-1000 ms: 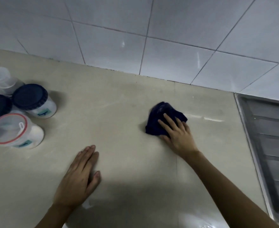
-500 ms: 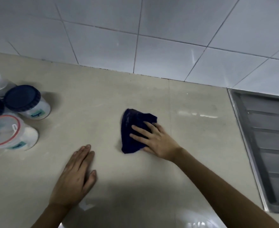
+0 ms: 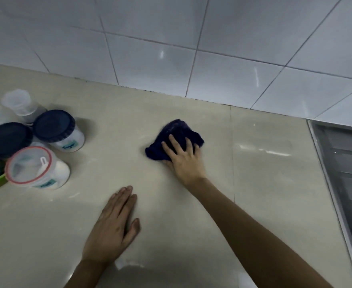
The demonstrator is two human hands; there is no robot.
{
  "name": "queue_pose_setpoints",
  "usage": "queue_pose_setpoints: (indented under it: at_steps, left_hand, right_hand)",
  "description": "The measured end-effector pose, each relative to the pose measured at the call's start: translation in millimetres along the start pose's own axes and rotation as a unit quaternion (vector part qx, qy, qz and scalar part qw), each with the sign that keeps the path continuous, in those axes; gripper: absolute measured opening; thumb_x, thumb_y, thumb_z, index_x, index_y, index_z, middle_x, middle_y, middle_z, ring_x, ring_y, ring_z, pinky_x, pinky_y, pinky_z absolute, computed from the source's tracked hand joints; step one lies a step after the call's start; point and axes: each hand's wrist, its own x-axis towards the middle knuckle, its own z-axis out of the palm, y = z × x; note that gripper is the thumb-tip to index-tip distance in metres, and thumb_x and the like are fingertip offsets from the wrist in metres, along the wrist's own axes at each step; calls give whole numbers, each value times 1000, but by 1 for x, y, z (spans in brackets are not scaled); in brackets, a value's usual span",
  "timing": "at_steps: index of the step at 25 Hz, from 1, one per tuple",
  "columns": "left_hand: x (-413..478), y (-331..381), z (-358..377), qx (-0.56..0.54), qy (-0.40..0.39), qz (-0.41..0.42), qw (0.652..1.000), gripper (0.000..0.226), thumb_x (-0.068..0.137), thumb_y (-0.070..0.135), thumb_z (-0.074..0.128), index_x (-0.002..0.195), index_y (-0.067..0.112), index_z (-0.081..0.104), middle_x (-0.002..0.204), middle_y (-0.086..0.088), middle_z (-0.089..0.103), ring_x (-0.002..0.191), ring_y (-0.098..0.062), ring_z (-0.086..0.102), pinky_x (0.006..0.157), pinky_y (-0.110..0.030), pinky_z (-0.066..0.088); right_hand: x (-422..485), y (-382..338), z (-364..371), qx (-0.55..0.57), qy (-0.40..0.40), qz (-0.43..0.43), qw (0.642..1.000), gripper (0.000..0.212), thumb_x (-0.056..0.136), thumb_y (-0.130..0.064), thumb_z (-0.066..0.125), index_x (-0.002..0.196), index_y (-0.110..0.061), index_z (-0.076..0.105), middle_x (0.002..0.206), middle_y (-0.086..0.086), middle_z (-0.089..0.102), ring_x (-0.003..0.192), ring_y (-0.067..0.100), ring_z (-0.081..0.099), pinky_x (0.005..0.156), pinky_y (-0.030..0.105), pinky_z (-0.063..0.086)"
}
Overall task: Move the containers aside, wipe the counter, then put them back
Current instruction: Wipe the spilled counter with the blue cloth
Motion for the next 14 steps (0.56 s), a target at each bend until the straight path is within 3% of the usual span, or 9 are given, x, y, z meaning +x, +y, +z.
queue_pose_setpoints:
  at_steps: [3, 5, 7, 9, 11, 12, 14]
  left_hand:
    - [0, 0, 0, 16, -17, -9, 1000, 63, 90, 44, 40, 143, 11, 38, 155, -5, 29, 145, -15, 20, 119, -30, 10]
    - [2, -1, 0, 20, -26, -14, 999, 63, 90, 44, 39, 143, 11, 37, 155, -7, 30, 144, -17, 21, 119, -31, 10]
    - [3, 0, -2, 23, -28, -15, 999, 63, 89, 42, 40, 142, 8, 39, 153, -9, 32, 143, -19, 24, 120, -32, 10]
    - [1, 2, -3, 30, -29, -15, 999, 62, 89, 41, 41, 141, 7, 40, 153, -10, 33, 143, -20, 25, 120, -30, 7]
    - [-1, 4, -5, 31, -26, -13, 999, 62, 89, 41, 40, 141, 7, 40, 153, -10, 33, 143, -20, 26, 121, -28, 6]
    - [-1, 5, -5, 30, -23, -12, 999, 62, 89, 41, 40, 141, 7, 40, 153, -10, 33, 143, -21, 26, 121, -29, 6]
    - [0, 6, -3, 30, -19, -16, 999, 62, 89, 41, 39, 142, 8, 39, 154, -10, 31, 143, -20, 25, 120, -28, 7]
  right_hand:
    - [-42, 8, 11, -32, 27, -92, 995, 57, 94, -52, 30, 148, -35, 20, 160, 0, 18, 137, 41, 30, 110, 56, 27]
    - [-74, 36, 20, -38, 52, -90, 994, 57, 92, -52, 32, 145, -35, 27, 157, -1, 26, 133, 38, 39, 106, 53, 34]
    - [-108, 76, 29, -23, 66, -25, 997, 55, 92, -52, 33, 145, -36, 29, 157, -4, 25, 135, 36, 38, 106, 51, 33]
    - [-135, 106, 32, 17, 64, 122, 990, 54, 94, -53, 35, 145, -37, 28, 158, -4, 23, 137, 37, 32, 108, 52, 30]
    - [-146, 108, 34, 59, 69, 285, 954, 55, 94, -54, 33, 145, -34, 31, 158, -1, 25, 136, 40, 29, 108, 56, 27]
    - [-149, 97, 34, 67, 73, 327, 940, 54, 94, -53, 33, 144, -32, 33, 157, 0, 28, 135, 42, 29, 107, 58, 27]
    - [-153, 56, 37, 59, 98, 304, 946, 51, 94, -48, 40, 141, -29, 39, 153, 3, 36, 130, 45, 35, 103, 59, 31]
